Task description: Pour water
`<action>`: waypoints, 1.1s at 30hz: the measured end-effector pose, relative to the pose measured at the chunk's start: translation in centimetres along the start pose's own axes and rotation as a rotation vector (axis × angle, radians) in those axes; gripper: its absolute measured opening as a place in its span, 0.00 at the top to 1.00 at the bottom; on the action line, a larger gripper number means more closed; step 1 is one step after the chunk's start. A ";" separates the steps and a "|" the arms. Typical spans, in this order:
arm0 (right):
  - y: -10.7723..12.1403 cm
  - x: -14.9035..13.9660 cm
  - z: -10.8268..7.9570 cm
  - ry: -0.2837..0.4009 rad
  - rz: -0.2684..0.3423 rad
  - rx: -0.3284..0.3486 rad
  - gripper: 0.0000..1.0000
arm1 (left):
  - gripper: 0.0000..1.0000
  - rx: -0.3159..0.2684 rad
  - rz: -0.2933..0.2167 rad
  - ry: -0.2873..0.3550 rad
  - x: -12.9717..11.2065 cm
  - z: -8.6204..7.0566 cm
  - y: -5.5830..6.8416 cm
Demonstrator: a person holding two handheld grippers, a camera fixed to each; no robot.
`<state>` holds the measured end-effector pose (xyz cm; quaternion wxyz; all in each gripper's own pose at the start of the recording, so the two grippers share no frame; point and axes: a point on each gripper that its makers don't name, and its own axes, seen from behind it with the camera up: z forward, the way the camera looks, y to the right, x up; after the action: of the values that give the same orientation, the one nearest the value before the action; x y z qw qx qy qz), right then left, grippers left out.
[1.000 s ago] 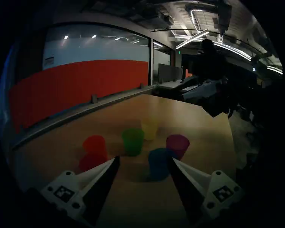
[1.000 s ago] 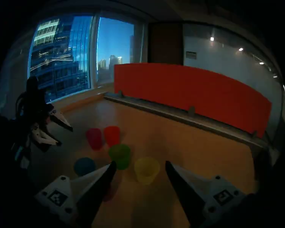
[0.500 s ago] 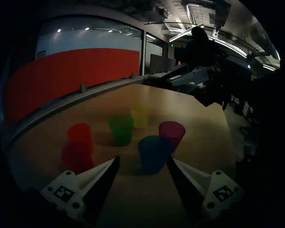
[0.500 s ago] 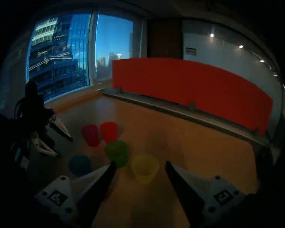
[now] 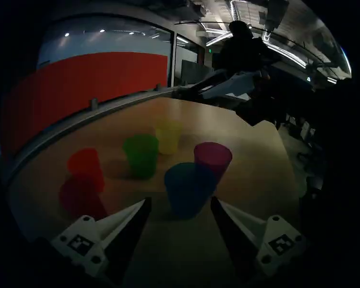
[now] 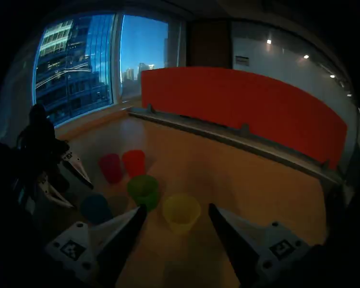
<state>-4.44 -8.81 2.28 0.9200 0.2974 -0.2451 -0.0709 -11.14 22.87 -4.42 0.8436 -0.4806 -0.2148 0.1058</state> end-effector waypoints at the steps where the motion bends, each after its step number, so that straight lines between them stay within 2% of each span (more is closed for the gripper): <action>1: 0.0 0.0 0.1 -0.001 0.000 0.000 0.00 | 0.09 -0.004 0.002 -0.003 -0.1 0.2 0.1; 17: 0.1 0.2 1.6 -0.011 -0.005 0.014 0.00 | 0.09 -0.064 0.028 -0.042 -0.3 3.4 1.4; 26: 0.2 0.4 1.9 -0.012 -0.011 0.019 0.00 | 0.09 -0.073 0.047 -0.053 0.0 5.1 1.7; 33: 0.3 0.6 2.1 -0.014 -0.016 0.020 0.00 | 0.09 -0.075 0.039 -0.070 0.1 5.9 1.7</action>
<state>-4.95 -9.79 4.11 0.9147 0.3083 -0.2496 -0.0779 -13.76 28.24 -3.23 0.8149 -0.5117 -0.2387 0.1308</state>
